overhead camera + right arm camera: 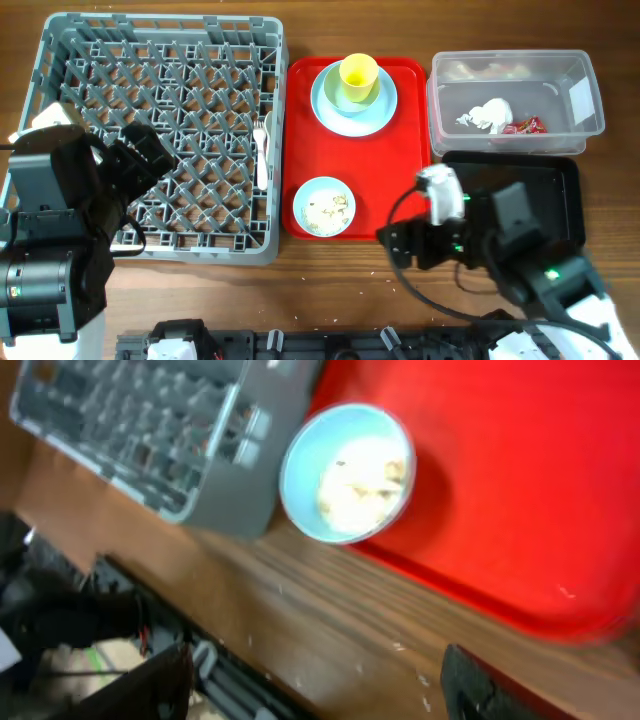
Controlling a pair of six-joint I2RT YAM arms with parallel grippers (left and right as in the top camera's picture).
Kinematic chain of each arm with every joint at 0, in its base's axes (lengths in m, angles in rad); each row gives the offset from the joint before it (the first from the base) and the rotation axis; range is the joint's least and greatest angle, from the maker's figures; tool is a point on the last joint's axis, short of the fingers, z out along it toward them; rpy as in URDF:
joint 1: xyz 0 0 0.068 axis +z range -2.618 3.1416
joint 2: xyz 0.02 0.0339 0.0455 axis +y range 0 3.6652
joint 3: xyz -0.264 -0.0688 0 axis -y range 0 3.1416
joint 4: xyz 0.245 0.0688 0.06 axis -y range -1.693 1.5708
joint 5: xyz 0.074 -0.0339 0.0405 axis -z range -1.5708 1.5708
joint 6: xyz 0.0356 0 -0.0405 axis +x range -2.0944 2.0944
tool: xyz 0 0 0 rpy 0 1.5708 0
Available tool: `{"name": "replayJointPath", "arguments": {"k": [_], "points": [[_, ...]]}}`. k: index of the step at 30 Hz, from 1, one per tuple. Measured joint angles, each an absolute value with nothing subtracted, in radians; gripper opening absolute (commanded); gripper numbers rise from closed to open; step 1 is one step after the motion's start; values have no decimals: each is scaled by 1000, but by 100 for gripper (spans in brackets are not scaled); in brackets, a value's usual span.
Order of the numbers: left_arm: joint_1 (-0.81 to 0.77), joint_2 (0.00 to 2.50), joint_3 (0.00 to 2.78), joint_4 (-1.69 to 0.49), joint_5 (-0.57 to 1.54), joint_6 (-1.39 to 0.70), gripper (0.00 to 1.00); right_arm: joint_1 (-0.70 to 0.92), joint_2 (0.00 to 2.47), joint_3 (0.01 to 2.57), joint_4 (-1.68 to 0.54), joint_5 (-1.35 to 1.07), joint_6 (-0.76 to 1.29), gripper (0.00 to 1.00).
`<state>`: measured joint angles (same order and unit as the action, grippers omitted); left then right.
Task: Sort waste into correct bins and load items into the dishwasher rack
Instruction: 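Grasp the rim of the light blue rice bowl with the right gripper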
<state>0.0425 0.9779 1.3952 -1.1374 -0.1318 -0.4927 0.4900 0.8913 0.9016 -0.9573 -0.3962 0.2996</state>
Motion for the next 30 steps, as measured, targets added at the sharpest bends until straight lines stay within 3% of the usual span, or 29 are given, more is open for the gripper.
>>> {"name": "replayJointPath", "arguments": {"k": [3, 6, 11, 22, 30], "points": [[43, 978, 1395, -1137, -132, -493, 100, 667, 1018, 826, -716, -387, 347, 18], [43, 978, 1395, -1137, -132, -493, 100, 804, 1209, 818, -499, -296, 395, 8], [46, 978, 1395, -1137, -132, -493, 100, 853, 1543, 809, -239, -96, 434, 5], [46, 978, 1395, -1138, -132, -493, 100, 814, 1567, 809, -441, 372, 442, 10], [46, 978, 1395, -1137, -132, -493, 100, 609, 1567, 812, -487, 416, 442, 10]]}}
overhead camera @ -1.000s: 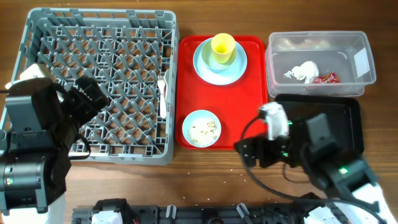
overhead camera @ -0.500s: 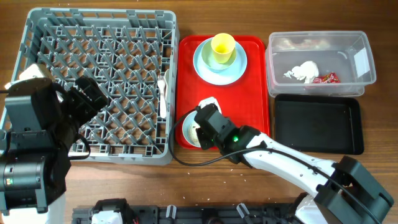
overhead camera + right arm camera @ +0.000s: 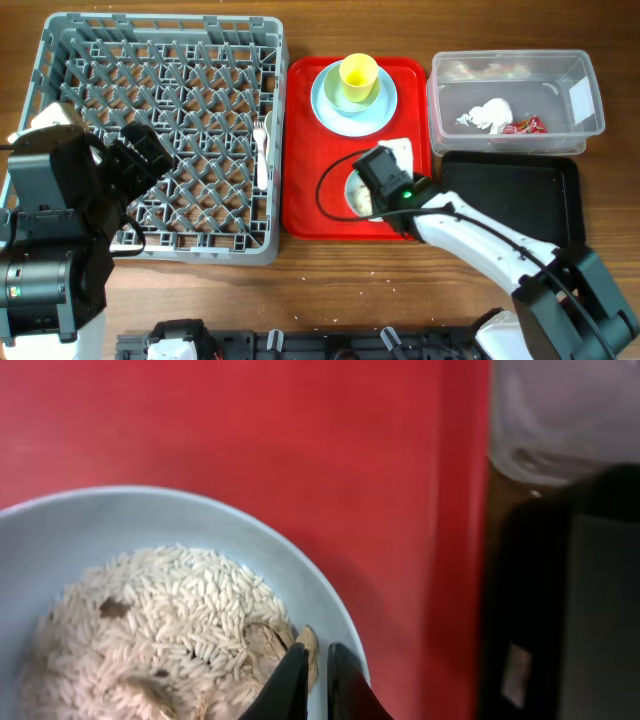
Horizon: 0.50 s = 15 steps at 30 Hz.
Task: Sort waste into correct bins and load items into the dishwasher rack
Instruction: 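Grasp the rim of the light blue rice bowl with the right gripper, then carry the bowl over the black tray and tip the rice out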
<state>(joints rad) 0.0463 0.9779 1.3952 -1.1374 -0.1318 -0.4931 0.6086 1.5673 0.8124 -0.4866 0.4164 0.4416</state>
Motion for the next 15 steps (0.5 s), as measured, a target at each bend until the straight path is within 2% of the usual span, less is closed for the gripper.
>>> {"name": "replayJointPath", "arguments": {"k": [3, 4, 5, 6, 7, 11, 15], "points": [[46, 978, 1395, -1137, -132, -493, 100, 594, 1565, 864, -517, 390, 420, 19], [46, 978, 1395, -1137, -132, -493, 100, 594, 1556, 890, -521, 370, 403, 25], [46, 978, 1395, -1137, -132, -493, 100, 594, 1529, 924, -533, 326, 373, 44], [46, 978, 1395, -1137, -132, -493, 100, 594, 1503, 941, -540, 294, 359, 52], [46, 978, 1395, -1137, -132, -493, 100, 594, 1457, 960, -554, 221, 334, 56], [46, 978, 1395, -1137, -132, -493, 100, 607, 1325, 984, -622, -97, 308, 64], [46, 978, 1395, -1137, -132, -493, 100, 715, 1347, 974, -657, -50, 301, 66]]}}
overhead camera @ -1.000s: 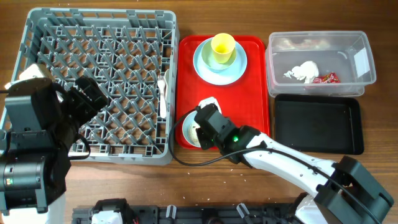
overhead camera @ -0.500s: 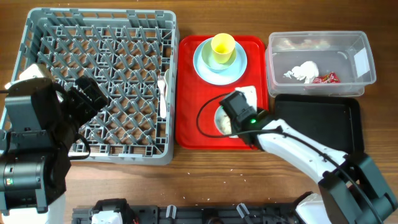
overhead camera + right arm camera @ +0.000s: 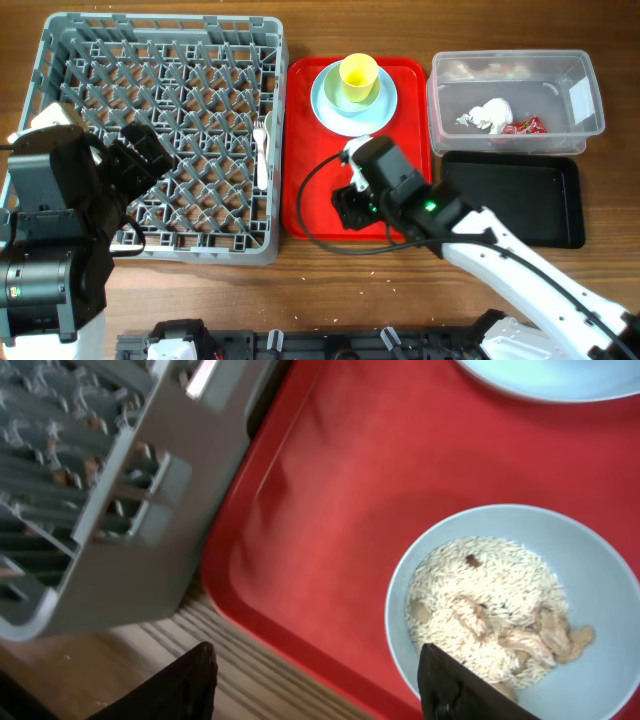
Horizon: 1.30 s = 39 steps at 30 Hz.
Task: Sort waste into correct bins and load items into the dishwasher rack
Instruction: 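Carry the bowl over the black tray and tip the rice out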
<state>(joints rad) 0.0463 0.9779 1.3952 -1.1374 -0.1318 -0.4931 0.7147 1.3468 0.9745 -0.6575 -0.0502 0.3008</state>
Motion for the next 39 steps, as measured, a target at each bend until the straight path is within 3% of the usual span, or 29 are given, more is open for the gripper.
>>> {"name": "replayJointPath", "arguments": {"k": [8, 16, 18, 26, 29, 39], "points": [[46, 978, 1395, -1137, -132, -493, 100, 744, 1635, 955, -583, 80, 299, 59], [46, 978, 1395, -1137, -132, -493, 100, 744, 1644, 953, -582, 72, 296, 52], [46, 978, 1395, -1137, -132, -493, 100, 744, 1644, 953, -572, 72, 296, 40], [46, 978, 1395, -1137, -132, -493, 100, 744, 1644, 953, -574, 68, 278, 11], [46, 978, 1395, -1137, -132, -493, 100, 744, 1644, 953, -576, 68, 268, 5], [46, 978, 1395, -1138, -132, -493, 100, 743, 1644, 973, -597, 68, 267, 4]]}}
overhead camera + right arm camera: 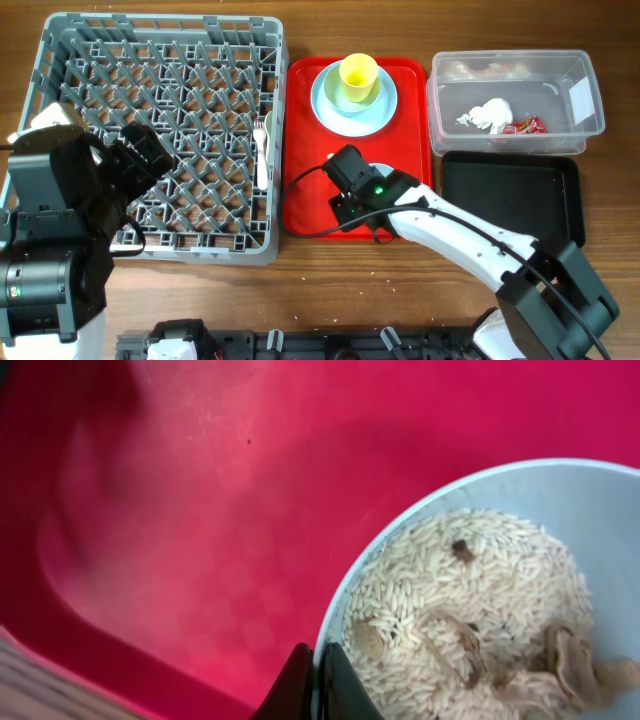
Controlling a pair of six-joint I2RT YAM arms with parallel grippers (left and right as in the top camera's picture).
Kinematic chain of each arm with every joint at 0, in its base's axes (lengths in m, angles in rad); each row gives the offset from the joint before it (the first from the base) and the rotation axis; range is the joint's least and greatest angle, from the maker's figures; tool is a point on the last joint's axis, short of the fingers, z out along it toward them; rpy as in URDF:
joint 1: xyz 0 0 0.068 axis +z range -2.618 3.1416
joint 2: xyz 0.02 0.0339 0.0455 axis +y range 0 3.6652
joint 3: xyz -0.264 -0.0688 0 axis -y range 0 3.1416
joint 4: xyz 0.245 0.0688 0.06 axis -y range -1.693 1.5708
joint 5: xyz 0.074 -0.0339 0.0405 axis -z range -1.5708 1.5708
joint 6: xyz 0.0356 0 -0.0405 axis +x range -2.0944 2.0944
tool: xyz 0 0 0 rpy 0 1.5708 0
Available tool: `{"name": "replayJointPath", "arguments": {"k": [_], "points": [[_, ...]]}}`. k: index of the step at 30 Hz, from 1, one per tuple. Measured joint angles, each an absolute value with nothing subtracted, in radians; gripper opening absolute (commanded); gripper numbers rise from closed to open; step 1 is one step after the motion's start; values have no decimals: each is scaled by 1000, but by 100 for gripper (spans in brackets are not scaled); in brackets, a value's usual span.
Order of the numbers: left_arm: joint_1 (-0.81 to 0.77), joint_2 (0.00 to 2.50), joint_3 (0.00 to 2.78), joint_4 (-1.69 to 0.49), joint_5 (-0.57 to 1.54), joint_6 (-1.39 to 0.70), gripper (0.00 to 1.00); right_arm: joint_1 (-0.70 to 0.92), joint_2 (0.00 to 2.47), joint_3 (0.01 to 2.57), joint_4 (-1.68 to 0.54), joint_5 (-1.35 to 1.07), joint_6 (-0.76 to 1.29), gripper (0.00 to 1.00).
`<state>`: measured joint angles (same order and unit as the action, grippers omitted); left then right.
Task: Sort waste into correct bins and load items into the dishwasher rack
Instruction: 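Carry the bowl over the black tray and tip the rice out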
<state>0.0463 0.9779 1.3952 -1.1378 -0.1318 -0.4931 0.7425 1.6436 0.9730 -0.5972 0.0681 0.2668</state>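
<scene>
A pale blue bowl of rice and scraps (480, 590) sits on the red tray (305, 120). In the overhead view only a sliver of the bowl (381, 171) shows past the arm. My right gripper (318, 682) is shut on the bowl's left rim, one finger inside and one outside. From overhead, the right gripper (350, 203) is low over the tray's front half. A yellow cup (358, 78) stands on a blue plate (330, 105) at the tray's back. My left gripper (145, 155) hovers over the grey dishwasher rack (160, 60); its jaws are unclear.
A white utensil (262, 150) lies at the rack's right edge. A clear bin (590, 100) holding crumpled paper and a wrapper stands at the back right. A black bin (510, 195) is in front of it, right of the tray.
My right gripper was open above the tray with the bowl off to its right. Now it is low and shut on the bowl's left rim. The left arm has not moved.
First my right gripper hung open over the table in front of the tray. Then its fingers were pinched at the bowl's right rim. After that it was open above the tray, and now it grips the left rim. The bowl lies farther right than at first.
</scene>
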Motion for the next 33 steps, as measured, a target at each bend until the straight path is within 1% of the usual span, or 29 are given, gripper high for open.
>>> {"name": "replayJointPath", "arguments": {"k": [2, 4, 7, 10, 12, 14, 16, 19, 21, 25, 30, 33], "points": [[46, 978, 1395, -1137, -132, -493, 100, 730, 1625, 1022, -664, 69, 275, 4], [46, 978, 1395, -1137, -132, -493, 100, 705, 1573, 1074, -777, 96, 297, 4], [46, 978, 1395, -1138, -132, -493, 100, 645, 1428, 1137, -934, 144, 323, 4], [46, 978, 1395, -1138, -132, -493, 100, 554, 1269, 1149, -1026, 165, 337, 4], [46, 978, 1395, -1137, -132, -493, 100, 423, 1192, 1149, -1065, 167, 343, 4], [46, 978, 1395, -1137, -132, -493, 100, 230, 1175, 1149, -1077, 117, 312, 4], [46, 978, 1395, -1136, -132, -493, 100, -5, 1196, 1149, -1077, -29, 231, 4], [46, 978, 1395, -1137, -132, -493, 100, -274, 1263, 1149, -1079, -269, 110, 4], [46, 978, 1395, -1138, -131, -493, 100, -468, 1320, 1145, -1077, -498, 7, 4], [46, 978, 1395, -1137, -131, -493, 100, -655, 1406, 1046, -1015, -815, -141, 4], [46, 978, 1395, -1137, -132, -493, 100, -768, 1550, 894, -941, -1204, -304, 4], [46, 978, 1395, -1137, -132, -493, 100, -847, 1574, 873, -941, -1362, -344, 4]]}}
